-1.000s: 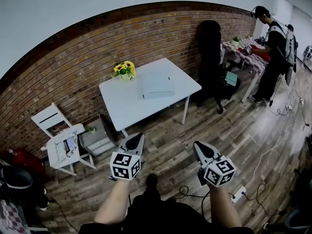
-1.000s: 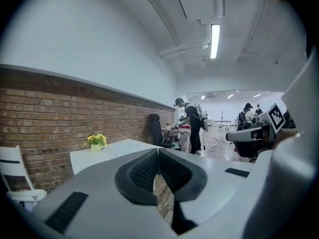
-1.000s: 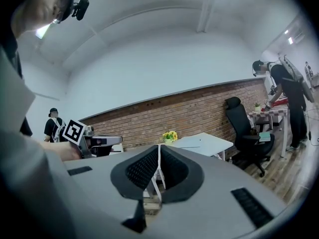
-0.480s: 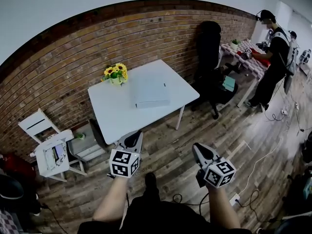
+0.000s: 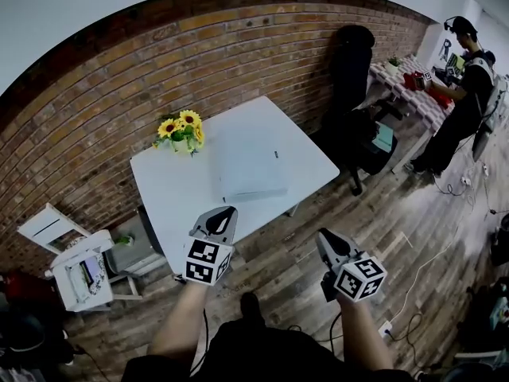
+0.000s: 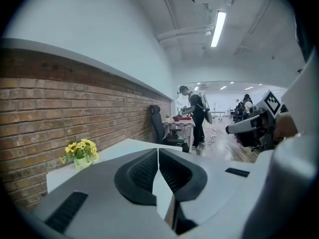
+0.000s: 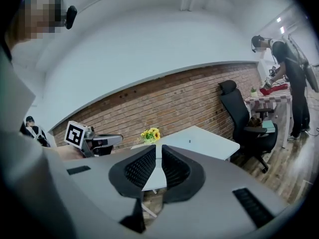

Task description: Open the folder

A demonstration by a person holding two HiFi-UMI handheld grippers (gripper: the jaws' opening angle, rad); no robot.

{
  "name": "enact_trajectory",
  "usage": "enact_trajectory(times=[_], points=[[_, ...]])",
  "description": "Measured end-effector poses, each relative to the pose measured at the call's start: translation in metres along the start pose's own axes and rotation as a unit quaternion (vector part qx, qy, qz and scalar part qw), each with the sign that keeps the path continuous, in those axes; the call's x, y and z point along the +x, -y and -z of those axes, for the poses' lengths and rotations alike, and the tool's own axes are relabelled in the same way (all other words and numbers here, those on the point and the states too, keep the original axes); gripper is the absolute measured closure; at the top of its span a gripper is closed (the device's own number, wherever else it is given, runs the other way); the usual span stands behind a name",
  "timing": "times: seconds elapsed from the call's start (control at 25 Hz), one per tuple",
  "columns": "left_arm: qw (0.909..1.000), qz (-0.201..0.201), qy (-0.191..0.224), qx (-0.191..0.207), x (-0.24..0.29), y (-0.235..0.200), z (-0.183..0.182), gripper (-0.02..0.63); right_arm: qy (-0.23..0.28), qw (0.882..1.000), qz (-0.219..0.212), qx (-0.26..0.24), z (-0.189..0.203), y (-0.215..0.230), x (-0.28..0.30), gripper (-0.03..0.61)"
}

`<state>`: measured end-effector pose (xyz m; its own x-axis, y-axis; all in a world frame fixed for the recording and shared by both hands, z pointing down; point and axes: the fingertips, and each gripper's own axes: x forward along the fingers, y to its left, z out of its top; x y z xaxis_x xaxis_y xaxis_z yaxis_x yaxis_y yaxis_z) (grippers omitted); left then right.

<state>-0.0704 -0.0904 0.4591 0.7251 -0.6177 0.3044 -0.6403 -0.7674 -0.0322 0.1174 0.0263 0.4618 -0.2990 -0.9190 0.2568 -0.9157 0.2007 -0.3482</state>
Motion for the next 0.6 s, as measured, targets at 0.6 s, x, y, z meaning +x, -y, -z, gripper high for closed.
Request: enact_trajectory(times=[0.6], points=[[0.9978,0.049,-0.043,0.015,0.089,-0.022,0.020,0.576,-0.037,0.999,-0.001,-0.012,-0.025,0.029,0.103,0.523]])
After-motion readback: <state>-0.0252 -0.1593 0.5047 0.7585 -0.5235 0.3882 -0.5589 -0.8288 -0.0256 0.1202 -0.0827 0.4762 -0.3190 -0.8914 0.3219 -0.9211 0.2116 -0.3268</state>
